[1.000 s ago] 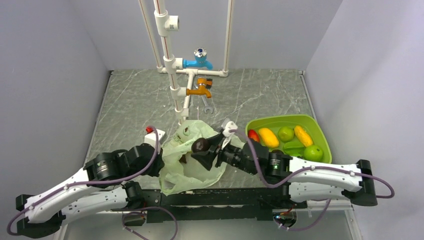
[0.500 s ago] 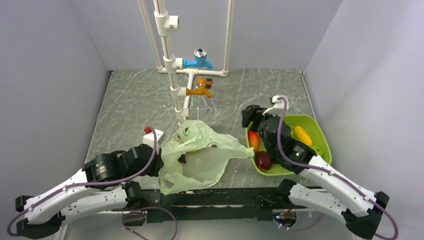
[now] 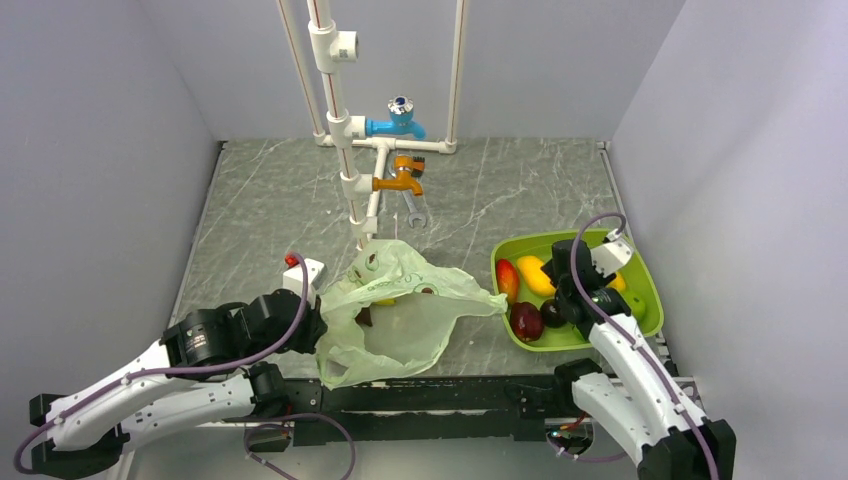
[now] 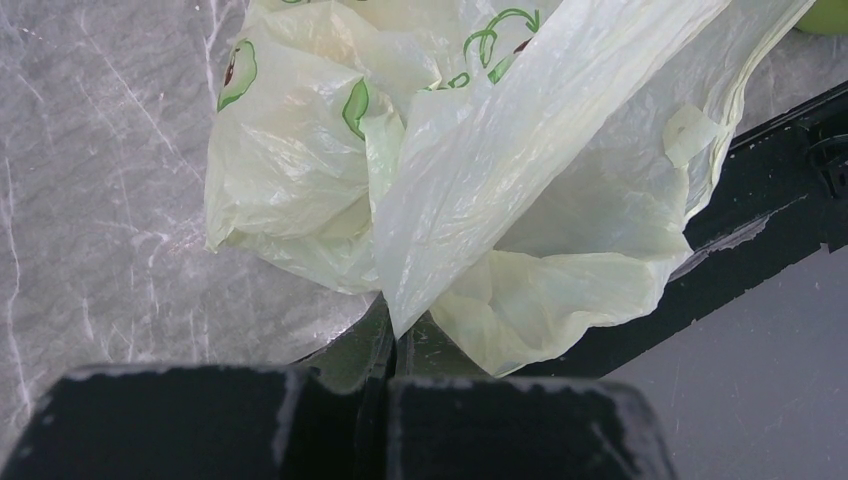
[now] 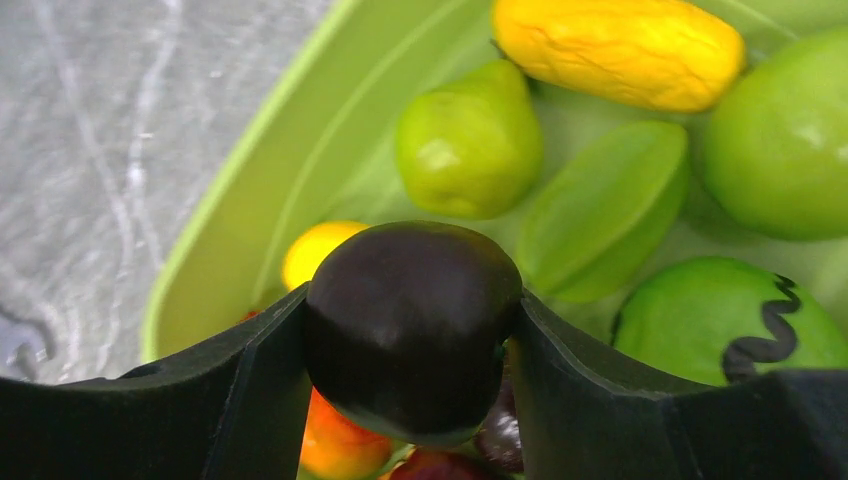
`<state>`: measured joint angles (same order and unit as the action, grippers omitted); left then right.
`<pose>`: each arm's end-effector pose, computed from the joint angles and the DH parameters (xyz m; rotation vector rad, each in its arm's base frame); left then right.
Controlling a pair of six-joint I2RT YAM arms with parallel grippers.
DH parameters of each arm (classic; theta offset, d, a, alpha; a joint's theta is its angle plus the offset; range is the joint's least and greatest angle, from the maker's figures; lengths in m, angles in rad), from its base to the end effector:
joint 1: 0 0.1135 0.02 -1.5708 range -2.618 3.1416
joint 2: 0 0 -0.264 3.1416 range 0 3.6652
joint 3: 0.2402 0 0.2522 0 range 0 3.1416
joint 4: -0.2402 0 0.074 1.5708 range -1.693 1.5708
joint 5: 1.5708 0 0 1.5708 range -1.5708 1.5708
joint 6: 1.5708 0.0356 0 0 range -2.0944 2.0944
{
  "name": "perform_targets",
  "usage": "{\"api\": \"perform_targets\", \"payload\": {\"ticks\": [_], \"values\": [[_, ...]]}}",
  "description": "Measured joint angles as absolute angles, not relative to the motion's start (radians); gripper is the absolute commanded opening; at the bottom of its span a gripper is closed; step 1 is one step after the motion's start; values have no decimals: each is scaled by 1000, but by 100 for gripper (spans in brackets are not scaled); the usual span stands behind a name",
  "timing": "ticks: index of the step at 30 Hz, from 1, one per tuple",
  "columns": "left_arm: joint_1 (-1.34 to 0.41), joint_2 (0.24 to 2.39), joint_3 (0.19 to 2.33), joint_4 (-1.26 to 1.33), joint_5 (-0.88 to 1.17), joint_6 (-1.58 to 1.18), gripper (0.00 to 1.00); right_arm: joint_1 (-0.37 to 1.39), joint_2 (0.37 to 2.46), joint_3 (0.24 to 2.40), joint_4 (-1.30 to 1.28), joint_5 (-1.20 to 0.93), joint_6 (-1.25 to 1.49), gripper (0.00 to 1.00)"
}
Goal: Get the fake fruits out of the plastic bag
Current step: Place the fake fruit in the bin, then take out the fake fruit from the plastic bag.
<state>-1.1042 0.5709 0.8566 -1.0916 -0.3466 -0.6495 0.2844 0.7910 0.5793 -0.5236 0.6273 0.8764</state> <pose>0.0515 -0.0753 0.3052 0.3697 2.3347 -0.4651 0.1621 0.0256 0.2394 0.9119 1.9421 -0.0591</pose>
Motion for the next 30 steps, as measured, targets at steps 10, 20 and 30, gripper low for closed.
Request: {"api": "perform_targets", "payload": {"ticks": [10,20,30], "values": [[-1107,574,856,-1088,-347,-650,0,142,897,537,-496,543,885,72],[-1108,582,855,-1081,-345,-647,0,139,819,551,-479,512,808,89],[-1111,606,855,-1080,-326,-646,0,169,703,649,-405,178,649,89]]}}
